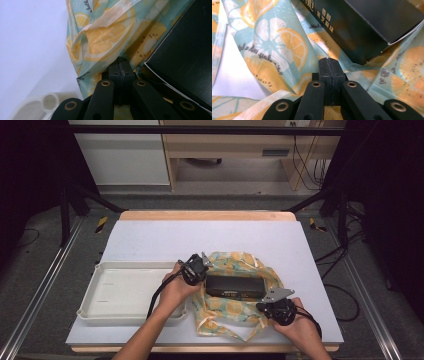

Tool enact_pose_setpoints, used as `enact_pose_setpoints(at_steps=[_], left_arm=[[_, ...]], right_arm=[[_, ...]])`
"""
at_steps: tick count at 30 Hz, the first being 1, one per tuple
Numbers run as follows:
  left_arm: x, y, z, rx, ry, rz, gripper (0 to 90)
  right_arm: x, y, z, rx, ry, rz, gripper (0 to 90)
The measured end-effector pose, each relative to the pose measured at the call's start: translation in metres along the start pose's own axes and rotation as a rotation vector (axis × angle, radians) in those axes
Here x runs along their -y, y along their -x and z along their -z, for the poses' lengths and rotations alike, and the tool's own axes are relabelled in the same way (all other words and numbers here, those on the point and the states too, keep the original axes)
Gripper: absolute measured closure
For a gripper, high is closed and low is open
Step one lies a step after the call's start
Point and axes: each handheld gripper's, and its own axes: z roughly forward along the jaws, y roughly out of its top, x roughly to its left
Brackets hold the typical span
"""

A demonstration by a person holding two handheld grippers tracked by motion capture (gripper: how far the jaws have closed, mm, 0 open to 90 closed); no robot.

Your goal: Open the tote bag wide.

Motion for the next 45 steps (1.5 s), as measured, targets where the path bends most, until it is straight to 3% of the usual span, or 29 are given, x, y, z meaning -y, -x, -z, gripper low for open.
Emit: enact_pose_setpoints(at_steps=[6, 10, 11, 16, 19, 21, 22, 25, 30, 35, 41, 45], left_arm=[[0.002, -0.004, 0.001, 0.011, 0.003, 0.012, 89.9], [0.004, -0.003, 0.000, 0.017, 0.003, 0.009, 90.0], [0.004, -0.004, -0.001, 0.019, 0.007, 0.013, 90.0], [0.005, -0.004, -0.001, 0.018, -0.007, 0.008, 89.9], [0.005, -0.004, -0.002, 0.016, -0.016, 0.006, 90.0], [0.005, -0.005, -0.002, 0.017, -0.017, 0.008, 89.9], [0.005, -0.005, -0.002, 0.020, -0.015, 0.011, 89.9], [0.005, -0.005, -0.003, 0.020, -0.020, 0.013, 89.9], [0.004, -0.003, -0.005, 0.025, -0.025, 0.005, 89.9], [0.003, -0.002, -0.006, 0.033, -0.036, -0.006, 89.9], [0.003, -0.002, -0.001, 0.029, -0.008, 0.005, 89.9], [0.001, -0.003, 0.018, 0.020, 0.065, 0.021, 89.9]], right_arm=[[-0.003, 0.001, 0.012, 0.017, 0.044, 0.009, 90.0], [-0.010, 0.015, 0.038, 0.048, 0.132, -0.027, 90.0], [-0.010, 0.015, 0.038, 0.048, 0.132, -0.027, 90.0], [-0.026, 0.046, 0.049, 0.122, 0.209, -0.051, 90.0], [-0.034, 0.056, 0.043, 0.131, 0.208, -0.059, 90.0], [-0.044, 0.067, 0.027, 0.115, 0.194, -0.068, 90.0], [-0.044, 0.067, 0.027, 0.115, 0.194, -0.068, 90.0], [-0.048, 0.072, 0.010, 0.103, 0.143, -0.070, 90.0], [-0.041, 0.086, -0.015, 0.110, 0.055, -0.113, 90.0], [-0.034, 0.095, -0.031, 0.086, 0.009, -0.156, 90.0], [-0.029, 0.097, -0.036, 0.070, 0.018, -0.167, 90.0], [-0.034, 0.094, -0.019, 0.092, 0.100, -0.157, 90.0]])
